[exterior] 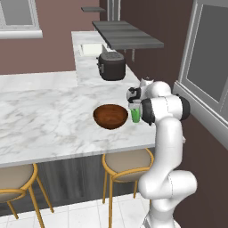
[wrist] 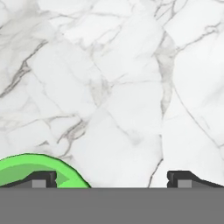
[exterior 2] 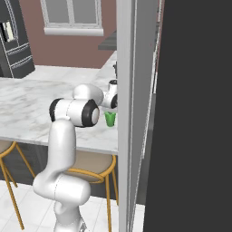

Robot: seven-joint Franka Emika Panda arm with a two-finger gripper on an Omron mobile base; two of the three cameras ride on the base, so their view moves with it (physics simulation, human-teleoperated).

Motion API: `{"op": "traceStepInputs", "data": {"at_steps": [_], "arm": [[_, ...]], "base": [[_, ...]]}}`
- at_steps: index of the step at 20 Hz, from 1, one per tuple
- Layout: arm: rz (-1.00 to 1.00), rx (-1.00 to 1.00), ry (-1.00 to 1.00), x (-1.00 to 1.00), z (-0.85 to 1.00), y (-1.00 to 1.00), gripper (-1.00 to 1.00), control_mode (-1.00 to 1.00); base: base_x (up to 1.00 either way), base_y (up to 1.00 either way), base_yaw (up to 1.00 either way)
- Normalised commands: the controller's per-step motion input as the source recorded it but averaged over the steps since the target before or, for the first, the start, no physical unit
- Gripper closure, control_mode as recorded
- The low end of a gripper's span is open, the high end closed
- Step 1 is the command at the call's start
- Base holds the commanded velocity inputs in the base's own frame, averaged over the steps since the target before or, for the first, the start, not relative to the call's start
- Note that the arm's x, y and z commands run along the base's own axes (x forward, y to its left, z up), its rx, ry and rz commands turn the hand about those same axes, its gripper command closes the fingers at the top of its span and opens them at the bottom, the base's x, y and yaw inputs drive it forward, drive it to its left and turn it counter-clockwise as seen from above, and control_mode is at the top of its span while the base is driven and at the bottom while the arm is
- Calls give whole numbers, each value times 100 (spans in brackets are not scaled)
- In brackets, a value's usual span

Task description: Place the cup inside the bowl on the dining table and move the bowl to any counter.

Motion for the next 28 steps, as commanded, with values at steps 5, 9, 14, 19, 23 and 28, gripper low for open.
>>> {"op": "traceStepInputs", "data": {"at_steps": [5, 9, 14, 19, 23, 28], "arm": [[0, 0, 0, 0, -1, -6, -100, -100], [0, 0, 0, 0, 0, 0, -100, -100], [0, 0, 0, 0, 0, 0, 100, -100], [0, 0, 0, 0, 0, 0, 100, -100], [0, 0, 0, 0, 0, 0, 100, -100], [0, 0, 0, -6, 0, 0, 100, -100]], "base": [[0, 0, 0], [0, 0, 0], [0, 0, 0], [0, 0, 0], [0, 0, 0], [0, 0, 0]]}}
